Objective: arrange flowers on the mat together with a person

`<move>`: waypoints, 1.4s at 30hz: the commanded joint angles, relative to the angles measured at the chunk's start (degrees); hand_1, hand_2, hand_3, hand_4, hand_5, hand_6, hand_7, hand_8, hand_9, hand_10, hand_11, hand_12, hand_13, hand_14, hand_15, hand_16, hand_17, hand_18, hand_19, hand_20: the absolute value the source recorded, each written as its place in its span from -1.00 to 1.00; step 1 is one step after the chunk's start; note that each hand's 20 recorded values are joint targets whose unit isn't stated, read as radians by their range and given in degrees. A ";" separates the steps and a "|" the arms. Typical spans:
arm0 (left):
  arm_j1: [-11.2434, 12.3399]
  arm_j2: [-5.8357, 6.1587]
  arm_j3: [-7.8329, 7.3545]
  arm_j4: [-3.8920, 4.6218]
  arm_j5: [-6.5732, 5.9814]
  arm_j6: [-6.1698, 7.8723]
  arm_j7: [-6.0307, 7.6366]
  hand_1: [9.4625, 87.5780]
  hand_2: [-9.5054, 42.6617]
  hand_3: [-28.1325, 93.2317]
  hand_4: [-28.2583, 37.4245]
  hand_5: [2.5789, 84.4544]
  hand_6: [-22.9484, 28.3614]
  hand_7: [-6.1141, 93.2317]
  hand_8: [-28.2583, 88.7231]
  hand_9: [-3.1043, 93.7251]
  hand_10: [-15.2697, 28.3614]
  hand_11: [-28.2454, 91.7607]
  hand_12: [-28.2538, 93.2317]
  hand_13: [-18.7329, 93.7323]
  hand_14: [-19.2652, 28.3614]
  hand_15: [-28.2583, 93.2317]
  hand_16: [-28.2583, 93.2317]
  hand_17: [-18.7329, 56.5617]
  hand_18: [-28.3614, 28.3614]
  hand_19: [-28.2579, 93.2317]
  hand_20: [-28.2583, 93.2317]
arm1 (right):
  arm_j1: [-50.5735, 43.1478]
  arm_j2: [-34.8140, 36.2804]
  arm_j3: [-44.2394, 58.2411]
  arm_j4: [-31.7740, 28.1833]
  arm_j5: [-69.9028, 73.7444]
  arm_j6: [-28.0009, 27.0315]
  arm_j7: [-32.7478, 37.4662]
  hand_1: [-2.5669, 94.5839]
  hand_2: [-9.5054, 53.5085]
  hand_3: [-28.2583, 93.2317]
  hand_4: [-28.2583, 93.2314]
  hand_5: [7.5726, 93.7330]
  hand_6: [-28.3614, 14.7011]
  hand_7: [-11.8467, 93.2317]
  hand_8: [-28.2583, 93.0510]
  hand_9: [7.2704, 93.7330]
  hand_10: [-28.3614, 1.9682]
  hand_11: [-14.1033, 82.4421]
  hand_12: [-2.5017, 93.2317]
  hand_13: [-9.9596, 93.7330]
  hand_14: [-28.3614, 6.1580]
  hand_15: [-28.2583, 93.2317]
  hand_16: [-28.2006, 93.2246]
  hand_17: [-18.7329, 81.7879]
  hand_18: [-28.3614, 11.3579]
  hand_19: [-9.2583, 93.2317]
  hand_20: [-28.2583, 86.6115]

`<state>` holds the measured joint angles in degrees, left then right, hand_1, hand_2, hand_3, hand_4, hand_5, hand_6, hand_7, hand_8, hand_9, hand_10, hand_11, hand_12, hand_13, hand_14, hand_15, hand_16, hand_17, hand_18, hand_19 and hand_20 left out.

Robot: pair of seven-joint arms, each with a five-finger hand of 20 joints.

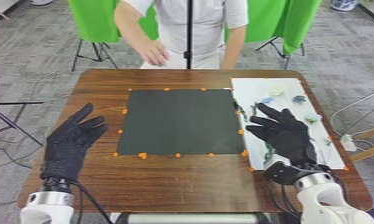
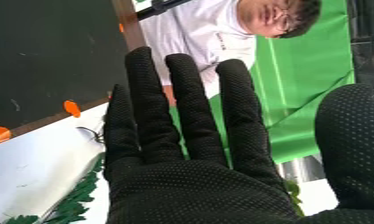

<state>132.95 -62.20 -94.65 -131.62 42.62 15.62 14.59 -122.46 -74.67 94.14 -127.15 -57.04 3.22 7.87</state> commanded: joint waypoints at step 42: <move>0.45 -0.18 0.30 -0.13 -0.33 0.28 -0.05 -0.63 -0.35 0.72 -0.82 -0.06 0.31 -0.72 -0.63 -0.08 0.68 -0.07 -0.33 -0.13 0.97 0.41 -0.66 -0.61 0.88 0.44 -0.30 | -0.55 -0.20 0.01 -0.45 -0.04 0.57 0.18 -0.64 -0.39 0.70 -0.98 -0.08 0.33 -0.49 -0.76 0.01 -0.21 -0.41 -0.66 -0.04 -0.44 0.02 -0.30 -0.53 -0.51 -0.08 -0.17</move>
<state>132.94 -62.16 -94.54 -131.67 42.54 15.69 14.53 -122.66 -74.69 94.25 -127.20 -57.03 3.33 8.45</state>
